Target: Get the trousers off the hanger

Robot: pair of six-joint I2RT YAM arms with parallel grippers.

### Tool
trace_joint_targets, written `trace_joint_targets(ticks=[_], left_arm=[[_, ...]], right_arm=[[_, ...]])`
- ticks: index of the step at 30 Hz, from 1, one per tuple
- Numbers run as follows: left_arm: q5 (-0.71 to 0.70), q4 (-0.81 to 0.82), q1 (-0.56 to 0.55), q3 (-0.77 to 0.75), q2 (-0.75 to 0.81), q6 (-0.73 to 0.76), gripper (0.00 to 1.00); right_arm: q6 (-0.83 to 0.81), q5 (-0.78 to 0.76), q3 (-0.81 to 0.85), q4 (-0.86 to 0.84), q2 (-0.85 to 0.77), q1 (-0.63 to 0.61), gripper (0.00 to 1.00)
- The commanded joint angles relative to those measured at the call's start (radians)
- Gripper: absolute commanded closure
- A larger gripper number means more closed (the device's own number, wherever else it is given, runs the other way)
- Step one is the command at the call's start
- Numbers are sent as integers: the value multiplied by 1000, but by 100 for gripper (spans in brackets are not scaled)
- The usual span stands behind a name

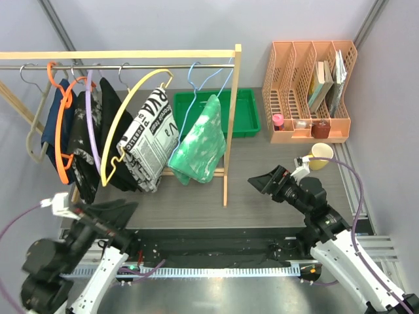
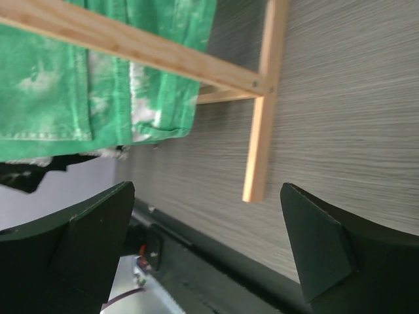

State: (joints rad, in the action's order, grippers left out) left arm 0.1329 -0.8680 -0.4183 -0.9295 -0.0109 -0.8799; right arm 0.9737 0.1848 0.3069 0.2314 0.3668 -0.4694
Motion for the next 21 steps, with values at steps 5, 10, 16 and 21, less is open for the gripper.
trace_joint_targets(ticks=[5, 10, 16, 21], left_arm=[[-340, -338, -22, -311, 29, 87, 0], [-351, -309, -106, -333, -49, 79, 0], [-300, -177, -123, -431, -227, 203, 0], [-158, -92, -122, -563, -420, 271, 4]], right_arm=[[-326, -180, 288, 342, 109, 2, 0], [-345, -180, 385, 390, 152, 0, 0], [-406, -142, 487, 413, 181, 2, 0], [-447, -35, 563, 416, 195, 2, 0]])
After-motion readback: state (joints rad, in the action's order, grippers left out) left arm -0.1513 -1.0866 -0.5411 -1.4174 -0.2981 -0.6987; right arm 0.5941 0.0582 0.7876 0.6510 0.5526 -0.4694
